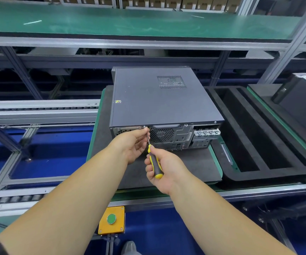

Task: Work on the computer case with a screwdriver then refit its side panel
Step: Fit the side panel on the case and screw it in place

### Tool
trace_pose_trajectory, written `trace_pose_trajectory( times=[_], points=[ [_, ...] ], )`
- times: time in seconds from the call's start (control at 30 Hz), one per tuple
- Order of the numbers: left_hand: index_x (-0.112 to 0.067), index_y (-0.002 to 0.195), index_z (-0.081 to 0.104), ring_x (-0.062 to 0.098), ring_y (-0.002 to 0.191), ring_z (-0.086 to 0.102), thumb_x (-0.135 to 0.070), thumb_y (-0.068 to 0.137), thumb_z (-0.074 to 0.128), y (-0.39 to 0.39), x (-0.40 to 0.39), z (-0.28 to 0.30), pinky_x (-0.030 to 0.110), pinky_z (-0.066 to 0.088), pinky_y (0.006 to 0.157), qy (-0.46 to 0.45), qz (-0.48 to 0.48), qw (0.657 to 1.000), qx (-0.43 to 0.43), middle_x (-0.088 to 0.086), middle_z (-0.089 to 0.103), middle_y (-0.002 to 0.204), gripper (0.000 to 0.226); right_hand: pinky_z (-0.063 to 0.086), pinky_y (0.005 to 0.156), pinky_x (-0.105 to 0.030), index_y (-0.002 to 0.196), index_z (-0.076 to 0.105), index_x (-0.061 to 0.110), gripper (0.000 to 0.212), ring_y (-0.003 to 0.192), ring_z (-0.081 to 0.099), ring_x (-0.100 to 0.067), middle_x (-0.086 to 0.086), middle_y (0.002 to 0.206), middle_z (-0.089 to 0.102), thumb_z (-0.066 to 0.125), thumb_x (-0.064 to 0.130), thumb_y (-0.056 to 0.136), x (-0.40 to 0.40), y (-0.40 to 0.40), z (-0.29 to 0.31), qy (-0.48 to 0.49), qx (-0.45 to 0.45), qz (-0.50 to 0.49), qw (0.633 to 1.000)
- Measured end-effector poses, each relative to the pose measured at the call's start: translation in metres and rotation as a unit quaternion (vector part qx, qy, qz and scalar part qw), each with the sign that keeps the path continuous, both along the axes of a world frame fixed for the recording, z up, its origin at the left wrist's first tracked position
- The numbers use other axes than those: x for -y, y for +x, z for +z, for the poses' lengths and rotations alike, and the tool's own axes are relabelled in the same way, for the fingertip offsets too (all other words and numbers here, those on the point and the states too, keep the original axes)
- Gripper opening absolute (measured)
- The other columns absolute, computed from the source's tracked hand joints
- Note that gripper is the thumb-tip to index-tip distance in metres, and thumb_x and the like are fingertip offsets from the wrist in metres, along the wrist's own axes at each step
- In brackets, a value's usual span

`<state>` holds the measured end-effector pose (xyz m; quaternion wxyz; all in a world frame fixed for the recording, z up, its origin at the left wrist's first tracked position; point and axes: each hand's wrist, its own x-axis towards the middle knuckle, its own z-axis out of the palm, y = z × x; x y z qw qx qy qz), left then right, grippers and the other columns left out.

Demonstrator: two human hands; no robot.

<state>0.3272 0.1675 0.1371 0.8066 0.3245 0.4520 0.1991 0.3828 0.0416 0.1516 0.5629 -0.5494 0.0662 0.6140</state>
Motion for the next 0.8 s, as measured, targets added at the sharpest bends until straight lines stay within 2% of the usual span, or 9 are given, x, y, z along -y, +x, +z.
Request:
trace_pose_trajectory(
  times=[0.07,0.2,0.3,0.4,0.53,0.67,0.8],
  points=[
    [-0.013,0.086,0.070,0.006,0.064,0.062,-0.017,0.085,0.072,0.0013,0.0007,-0.0012,0.016,0.048,0.050,-0.002,0.015,1.000,-0.003,-0.003,0.070,0.069,0.006,0.046,0.044,-0.019,0.090,0.071,0.006,0.037,0.046,0.055,-0.012,-0.005,0.063,0.066,0.057,0.040,0.098,0.0006,0.0021,-0.0003,-0.013,0.010,0.003,1.000],
    [-0.010,0.090,0.073,0.010,0.071,0.067,-0.020,0.091,0.065,-0.0011,-0.0003,-0.0002,0.020,0.051,0.057,0.011,-0.005,1.000,0.017,-0.001,0.071,0.076,0.012,0.045,0.043,-0.019,0.106,0.073,0.006,0.043,0.044,0.054,-0.011,-0.006,0.062,0.065,0.051,0.042,0.100,-0.0011,0.0060,0.0006,-0.026,0.000,-0.005,1.000],
    [-0.010,0.093,0.073,0.008,0.072,0.067,-0.017,0.094,0.061,-0.0017,0.0001,0.0017,0.019,0.052,0.056,0.010,-0.007,1.000,0.022,-0.001,0.072,0.079,0.014,0.042,0.040,-0.019,0.103,0.071,0.004,0.039,0.042,0.050,-0.011,-0.008,0.066,0.060,0.062,0.041,0.094,-0.0021,0.0063,0.0005,0.001,-0.028,-0.016,0.999],
    [-0.012,0.091,0.073,0.005,0.069,0.066,-0.017,0.094,0.062,0.0007,0.0011,0.0032,0.016,0.051,0.055,0.007,-0.005,1.000,0.015,-0.003,0.071,0.075,0.013,0.043,0.041,-0.019,0.099,0.068,0.008,0.028,0.043,0.050,-0.011,-0.008,0.073,0.056,0.074,0.033,0.087,-0.0014,0.0052,0.0005,0.004,-0.001,-0.020,1.000],
    [-0.012,0.089,0.071,0.005,0.067,0.064,-0.018,0.089,0.068,0.0028,0.0017,0.0025,0.016,0.050,0.057,0.003,0.008,1.000,0.005,-0.003,0.070,0.071,0.007,0.045,0.043,-0.019,0.093,0.069,0.007,0.033,0.045,0.053,-0.012,-0.005,0.065,0.064,0.061,0.039,0.096,0.0005,0.0068,0.0012,0.000,0.012,0.005,1.000],
    [-0.009,0.091,0.072,0.011,0.074,0.069,-0.018,0.092,0.064,0.0002,0.0009,0.0012,0.021,0.053,0.060,0.007,0.005,1.000,0.021,0.001,0.072,0.080,0.012,0.045,0.043,-0.019,0.098,0.072,0.004,0.043,0.042,0.053,-0.011,-0.005,0.060,0.066,0.048,0.041,0.102,-0.0006,0.0066,0.0022,-0.021,0.001,0.008,1.000],
    [-0.008,0.094,0.072,0.010,0.071,0.072,-0.012,0.096,0.055,-0.0034,0.0004,0.0041,0.020,0.054,0.053,0.005,-0.016,1.000,0.025,0.002,0.075,0.081,0.018,0.041,0.038,-0.019,0.101,0.072,0.002,0.043,0.041,0.049,-0.010,-0.008,0.062,0.062,0.052,0.041,0.100,-0.0023,0.0045,0.0008,-0.003,-0.043,-0.012,0.999]
  ],
)
